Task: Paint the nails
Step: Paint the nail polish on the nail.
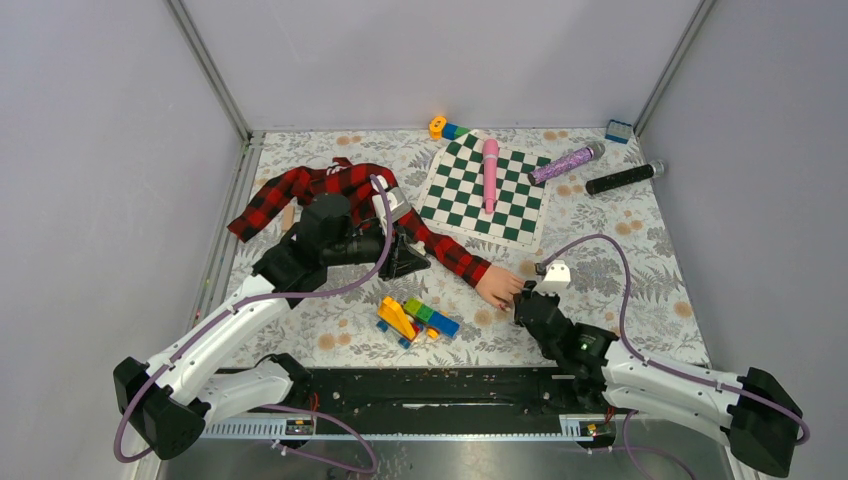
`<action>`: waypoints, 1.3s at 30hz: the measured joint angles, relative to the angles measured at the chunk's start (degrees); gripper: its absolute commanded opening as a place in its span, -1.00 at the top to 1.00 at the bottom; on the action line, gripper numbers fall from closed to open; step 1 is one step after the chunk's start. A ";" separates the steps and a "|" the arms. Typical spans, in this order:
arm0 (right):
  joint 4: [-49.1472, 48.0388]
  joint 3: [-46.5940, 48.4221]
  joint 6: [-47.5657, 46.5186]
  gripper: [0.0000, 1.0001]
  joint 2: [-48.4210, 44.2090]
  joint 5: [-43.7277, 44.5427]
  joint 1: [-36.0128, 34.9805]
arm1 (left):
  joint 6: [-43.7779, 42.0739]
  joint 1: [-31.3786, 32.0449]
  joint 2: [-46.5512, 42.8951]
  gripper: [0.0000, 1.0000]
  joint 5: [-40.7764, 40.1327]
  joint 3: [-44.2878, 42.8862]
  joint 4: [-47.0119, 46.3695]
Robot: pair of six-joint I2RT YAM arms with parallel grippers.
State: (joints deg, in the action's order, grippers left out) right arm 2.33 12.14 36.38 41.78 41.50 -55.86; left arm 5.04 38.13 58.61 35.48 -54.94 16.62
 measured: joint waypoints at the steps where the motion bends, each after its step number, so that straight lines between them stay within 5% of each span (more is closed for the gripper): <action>1: 0.02 -0.04 0.00 1.00 -0.28 0.04 -0.02 | 0.00 0.00 0.00 1.00 0.00 0.00 0.00; 39: -10.60 -2.80 -1.36 1.00 1.99 -0.39 -0.74 | 0.20 0.00 -0.13 1.00 0.02 -0.44 -0.35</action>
State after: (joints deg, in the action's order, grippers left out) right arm -8.27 9.34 35.03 43.77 41.10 -56.60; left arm 5.23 38.13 58.48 35.51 -55.37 16.27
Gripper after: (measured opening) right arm 0.198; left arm 0.261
